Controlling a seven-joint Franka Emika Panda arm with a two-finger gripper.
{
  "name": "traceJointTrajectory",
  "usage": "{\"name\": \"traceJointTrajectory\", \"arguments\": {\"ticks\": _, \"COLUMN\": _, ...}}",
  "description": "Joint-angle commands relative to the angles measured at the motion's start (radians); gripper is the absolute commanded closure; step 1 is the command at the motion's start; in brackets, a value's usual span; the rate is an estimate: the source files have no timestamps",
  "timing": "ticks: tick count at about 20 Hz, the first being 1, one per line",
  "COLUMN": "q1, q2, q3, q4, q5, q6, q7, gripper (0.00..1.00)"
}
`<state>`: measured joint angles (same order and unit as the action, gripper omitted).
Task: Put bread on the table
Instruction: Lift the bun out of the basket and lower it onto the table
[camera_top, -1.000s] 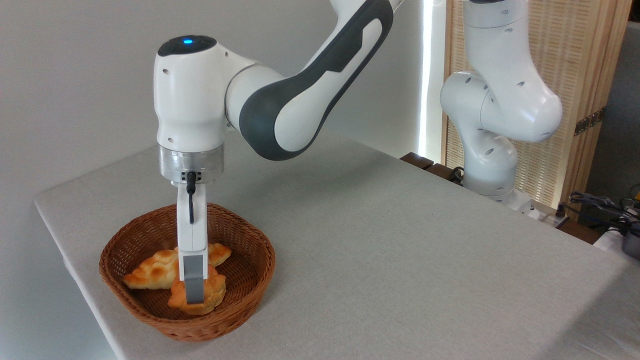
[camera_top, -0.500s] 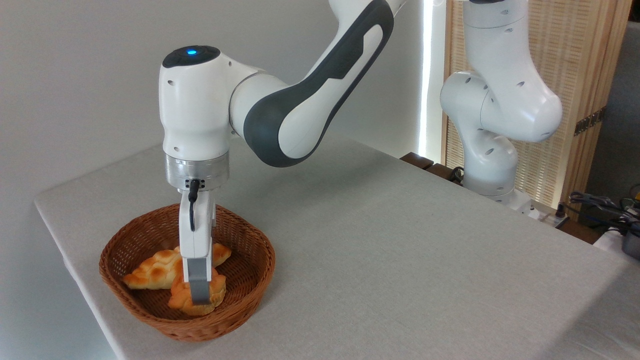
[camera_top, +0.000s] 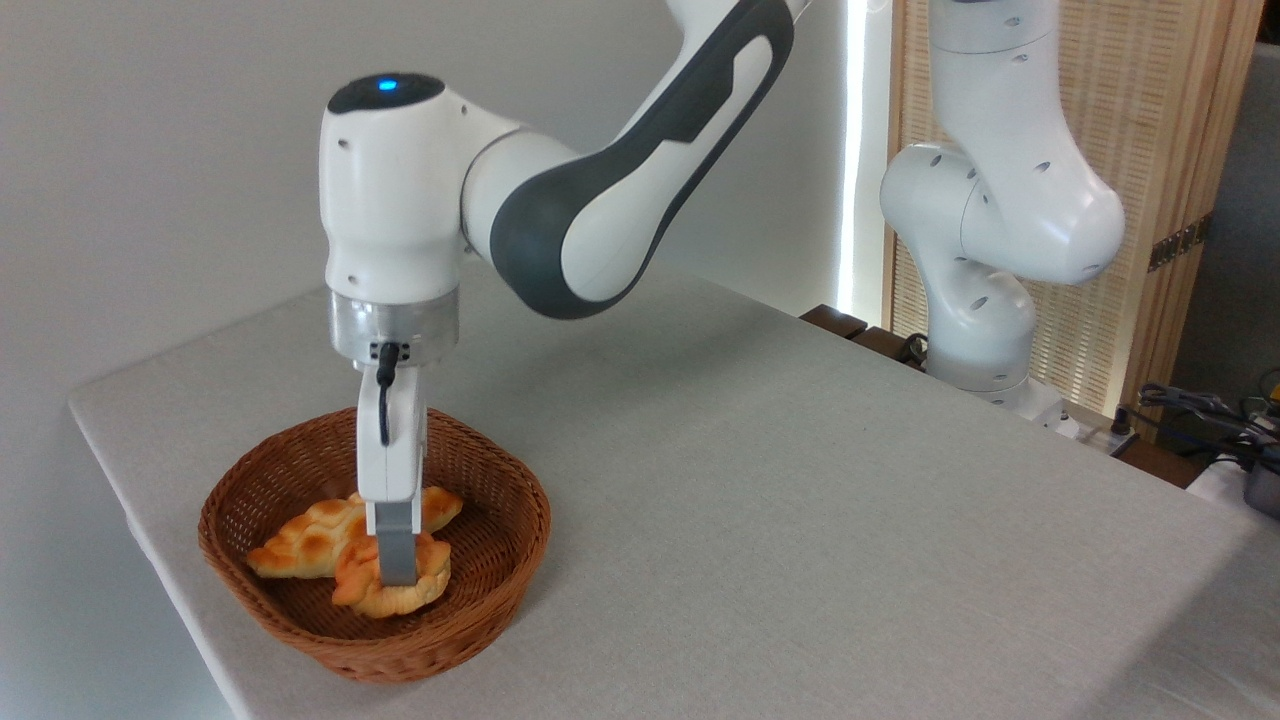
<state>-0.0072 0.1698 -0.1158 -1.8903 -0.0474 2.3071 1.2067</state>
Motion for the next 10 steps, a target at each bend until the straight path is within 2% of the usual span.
{"name": "traceJointTrajectory", "arguments": {"ticks": 1, "q1": -0.002, "q2": -0.1, "q3": 0.03, "q4": -0.007, "q5": -0.017, "q6": -0.101, "q7": -0.051, "gripper": 0.75}}
{"name": "traceJointTrajectory", "arguments": {"ticks": 3, "q1": -0.002, "q2": -0.147, "q3": 0.044, "q4": -0.012, "q5": -0.035, "q6": -0.187, "q7": -0.075, "gripper": 0.75}}
{"name": "traceJointTrajectory", "arguments": {"ticks": 5, "q1": -0.004, "q2": -0.193, "q3": 0.051, "q4": -0.015, "q5": -0.04, "q6": -0.332, "q7": -0.076, "gripper": 0.7}}
{"name": "traceJointTrajectory", "arguments": {"ticks": 7, "q1": -0.004, "q2": -0.255, "q3": 0.07, "q4": -0.042, "q5": -0.04, "q6": -0.457, "q7": -0.073, "gripper": 0.7}}
{"name": "traceJointTrajectory", "arguments": {"ticks": 10, "q1": -0.01, "q2": -0.358, "q3": 0.099, "q4": -0.157, "q5": -0.04, "q6": -0.494, "q7": -0.061, "gripper": 0.7}}
